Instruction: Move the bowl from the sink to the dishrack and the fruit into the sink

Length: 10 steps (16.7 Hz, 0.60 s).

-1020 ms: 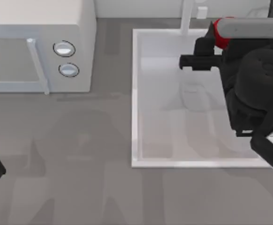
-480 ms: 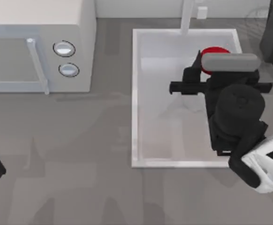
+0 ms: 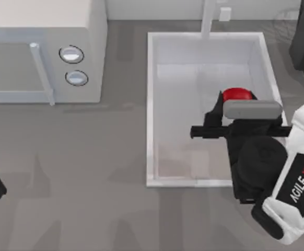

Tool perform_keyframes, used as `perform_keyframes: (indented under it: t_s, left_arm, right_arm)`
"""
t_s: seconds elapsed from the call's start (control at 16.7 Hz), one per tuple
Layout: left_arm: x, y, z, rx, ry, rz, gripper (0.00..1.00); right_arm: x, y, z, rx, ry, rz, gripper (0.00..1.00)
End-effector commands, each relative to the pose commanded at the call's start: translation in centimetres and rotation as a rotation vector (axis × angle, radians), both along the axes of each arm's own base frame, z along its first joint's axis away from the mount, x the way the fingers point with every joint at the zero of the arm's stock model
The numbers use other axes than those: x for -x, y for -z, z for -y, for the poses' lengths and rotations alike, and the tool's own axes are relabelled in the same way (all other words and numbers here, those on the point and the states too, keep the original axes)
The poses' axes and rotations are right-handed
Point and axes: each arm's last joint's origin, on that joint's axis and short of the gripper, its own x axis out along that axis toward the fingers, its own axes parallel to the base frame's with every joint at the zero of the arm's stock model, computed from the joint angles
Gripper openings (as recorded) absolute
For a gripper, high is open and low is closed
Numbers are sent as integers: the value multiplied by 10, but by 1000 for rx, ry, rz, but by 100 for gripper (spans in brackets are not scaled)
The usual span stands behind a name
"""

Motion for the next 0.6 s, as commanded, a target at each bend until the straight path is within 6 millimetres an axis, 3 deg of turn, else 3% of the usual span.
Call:
perform_keyframes:
  t_s: [0.24, 0.6]
  left_arm:
    - [0, 0, 0, 0, 0, 0, 100]
    - [0, 0, 0, 0, 0, 0, 100]
  right_arm:
    - [0, 1, 0, 0, 0, 0, 0]
    - [0, 1, 0, 0, 0, 0, 45]
